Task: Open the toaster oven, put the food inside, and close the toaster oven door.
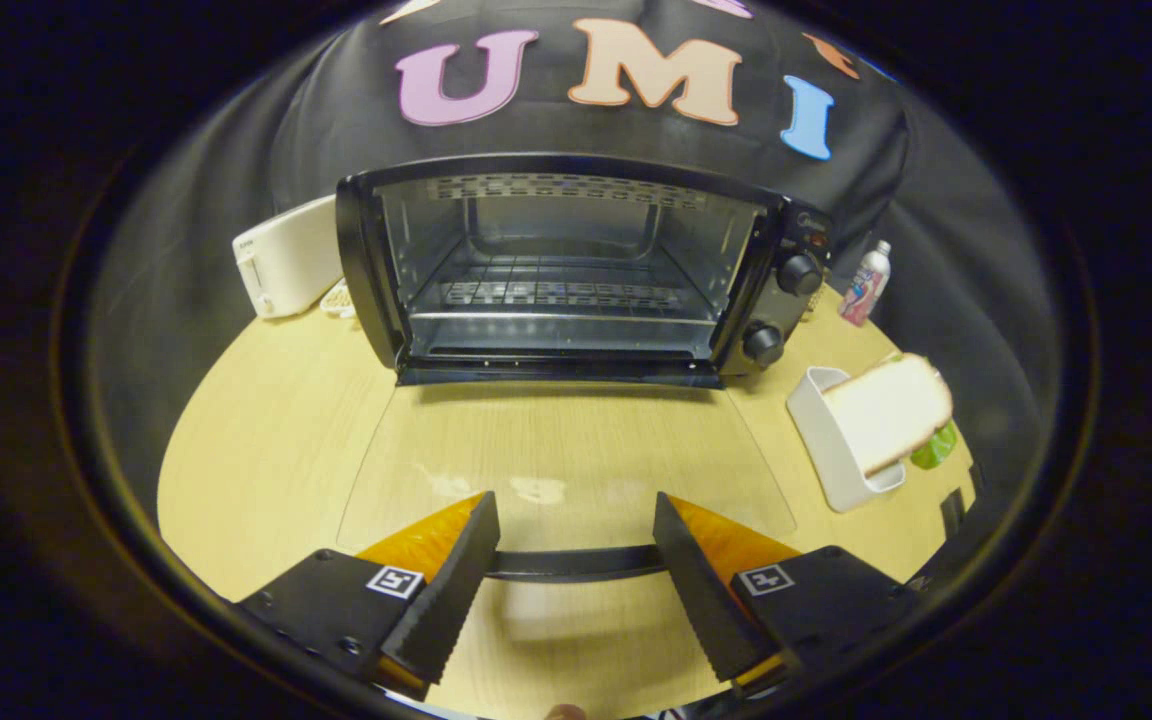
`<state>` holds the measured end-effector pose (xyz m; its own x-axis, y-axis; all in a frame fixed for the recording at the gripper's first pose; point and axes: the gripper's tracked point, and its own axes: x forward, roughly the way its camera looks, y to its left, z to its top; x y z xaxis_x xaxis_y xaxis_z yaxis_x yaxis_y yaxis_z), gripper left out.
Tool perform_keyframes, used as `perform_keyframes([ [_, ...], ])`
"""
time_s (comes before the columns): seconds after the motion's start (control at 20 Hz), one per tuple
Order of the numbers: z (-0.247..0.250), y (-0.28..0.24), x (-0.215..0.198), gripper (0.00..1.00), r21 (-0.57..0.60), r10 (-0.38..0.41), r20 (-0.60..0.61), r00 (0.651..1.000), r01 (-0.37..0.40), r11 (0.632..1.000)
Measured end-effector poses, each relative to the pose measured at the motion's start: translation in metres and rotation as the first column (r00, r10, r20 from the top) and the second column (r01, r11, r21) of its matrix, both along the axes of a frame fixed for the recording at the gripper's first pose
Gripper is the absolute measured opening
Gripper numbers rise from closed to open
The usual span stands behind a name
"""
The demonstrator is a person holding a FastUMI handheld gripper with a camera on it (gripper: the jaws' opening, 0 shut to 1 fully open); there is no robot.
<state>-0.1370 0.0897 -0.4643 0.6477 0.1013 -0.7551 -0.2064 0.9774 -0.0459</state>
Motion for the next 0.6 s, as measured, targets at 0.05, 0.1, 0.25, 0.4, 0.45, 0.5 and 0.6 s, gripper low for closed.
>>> perform_keyframes([
  [0.05, 0.001, -0.003, 0.001, 1.00, 0.016, -0.022, 0.000, 1.000, 0.022, 1.000],
  [0.1, 0.004, -0.007, 0.002, 1.00, 0.020, -0.041, -0.006, 0.999, 0.041, 0.999],
  [0.25, 0.028, -0.021, 0.020, 1.00, 0.018, -0.066, 0.033, 0.997, 0.066, 0.998],
  [0.4, 0.073, -0.053, 0.051, 1.00, -0.043, -0.096, 0.129, 0.987, 0.102, 0.994],
  [0.45, 0.086, -0.068, 0.061, 1.00, -0.066, -0.112, 0.157, 0.981, 0.124, 0.990],
  [0.5, 0.098, -0.083, 0.069, 1.00, -0.079, -0.134, 0.186, 0.973, 0.151, 0.985],
  [0.6, 0.119, -0.111, 0.087, 1.00, -0.054, -0.193, 0.253, 0.948, 0.213, 0.976],
])
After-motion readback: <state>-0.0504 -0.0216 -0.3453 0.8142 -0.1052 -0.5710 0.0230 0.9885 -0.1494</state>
